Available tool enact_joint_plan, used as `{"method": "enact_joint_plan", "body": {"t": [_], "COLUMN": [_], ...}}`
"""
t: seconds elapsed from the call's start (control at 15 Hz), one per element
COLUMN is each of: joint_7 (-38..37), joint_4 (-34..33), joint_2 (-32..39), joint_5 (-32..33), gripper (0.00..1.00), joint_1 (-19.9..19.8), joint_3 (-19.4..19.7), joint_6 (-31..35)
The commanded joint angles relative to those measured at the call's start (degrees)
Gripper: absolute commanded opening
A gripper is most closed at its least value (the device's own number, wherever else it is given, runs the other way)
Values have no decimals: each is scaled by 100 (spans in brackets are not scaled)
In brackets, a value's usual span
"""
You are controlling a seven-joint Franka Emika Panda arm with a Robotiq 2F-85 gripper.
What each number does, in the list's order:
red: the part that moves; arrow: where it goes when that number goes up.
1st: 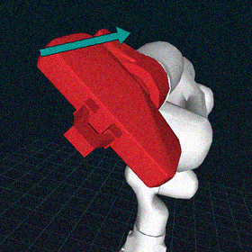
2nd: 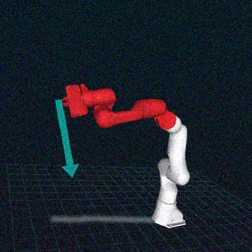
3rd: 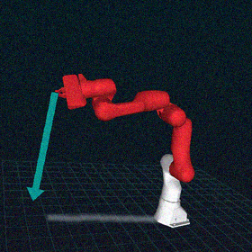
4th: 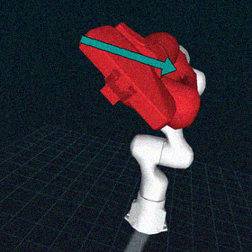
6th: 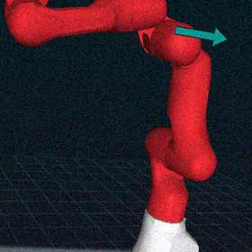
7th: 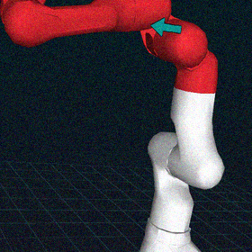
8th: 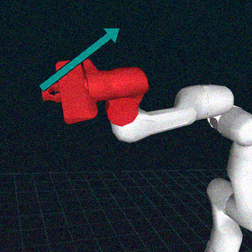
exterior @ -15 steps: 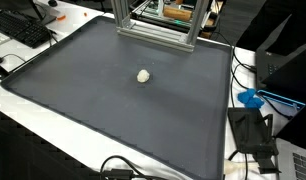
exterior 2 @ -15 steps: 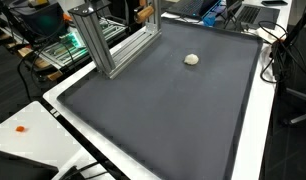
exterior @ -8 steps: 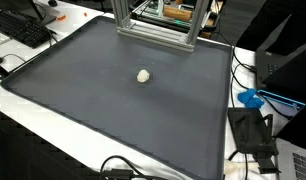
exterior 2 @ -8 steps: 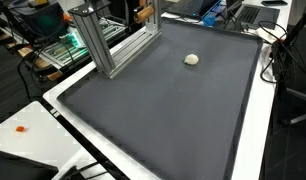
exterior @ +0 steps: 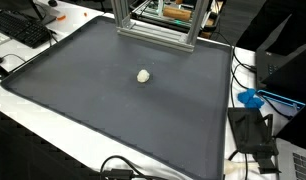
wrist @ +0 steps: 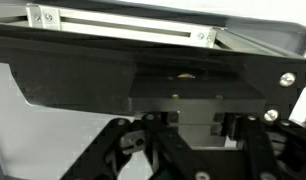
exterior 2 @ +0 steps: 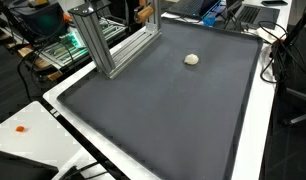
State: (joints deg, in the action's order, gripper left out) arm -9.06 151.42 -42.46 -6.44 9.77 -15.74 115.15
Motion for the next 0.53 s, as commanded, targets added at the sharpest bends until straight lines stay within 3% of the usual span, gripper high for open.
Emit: {"method": "enact_joint_plan", "body": {"t": [0.0, 0.47], "joint_7": [-149, -82], "joint_4": [42, -340], "joint_2": [16, 304], "joint_5": [182, 132], "gripper": [34, 34], "joint_1": [71, -64], "joint_3": [-85, 146], "joint_6": [-33, 10]}}
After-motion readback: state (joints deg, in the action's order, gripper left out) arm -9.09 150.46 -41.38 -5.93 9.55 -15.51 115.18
